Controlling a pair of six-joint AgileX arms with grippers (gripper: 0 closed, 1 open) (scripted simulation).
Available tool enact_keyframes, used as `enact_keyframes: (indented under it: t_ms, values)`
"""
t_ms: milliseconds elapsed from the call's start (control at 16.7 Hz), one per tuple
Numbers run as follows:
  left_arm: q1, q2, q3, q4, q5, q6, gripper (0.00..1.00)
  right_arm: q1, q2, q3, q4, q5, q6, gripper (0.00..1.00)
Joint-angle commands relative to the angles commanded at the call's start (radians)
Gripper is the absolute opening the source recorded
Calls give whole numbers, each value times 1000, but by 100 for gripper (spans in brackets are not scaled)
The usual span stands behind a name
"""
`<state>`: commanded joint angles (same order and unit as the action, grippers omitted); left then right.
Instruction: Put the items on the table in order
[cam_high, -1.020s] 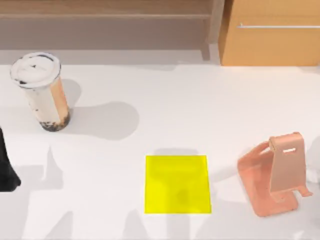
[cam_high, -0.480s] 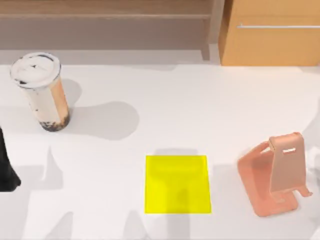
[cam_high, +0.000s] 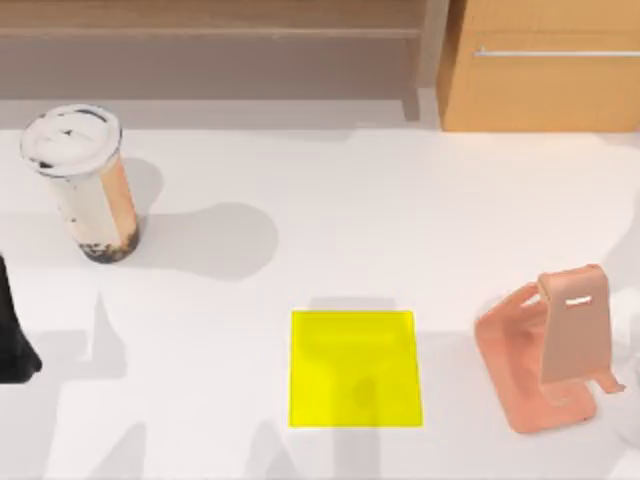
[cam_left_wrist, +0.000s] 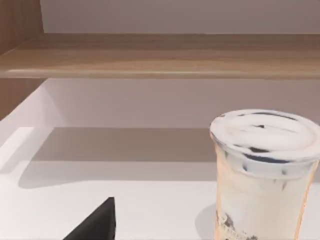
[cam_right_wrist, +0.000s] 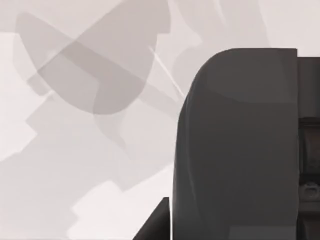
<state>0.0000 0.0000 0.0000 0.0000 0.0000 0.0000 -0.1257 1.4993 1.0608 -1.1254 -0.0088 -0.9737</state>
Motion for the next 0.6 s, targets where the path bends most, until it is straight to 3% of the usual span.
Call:
enact_keyframes:
  t_ms: [300, 600]
  values:
    - [0, 0, 0, 0, 0, 0, 100, 90, 2, 110, -19, 22, 206, 0]
    - [0, 0, 0, 0, 0, 0, 100, 262, 35, 297, -42, 48, 619, 0]
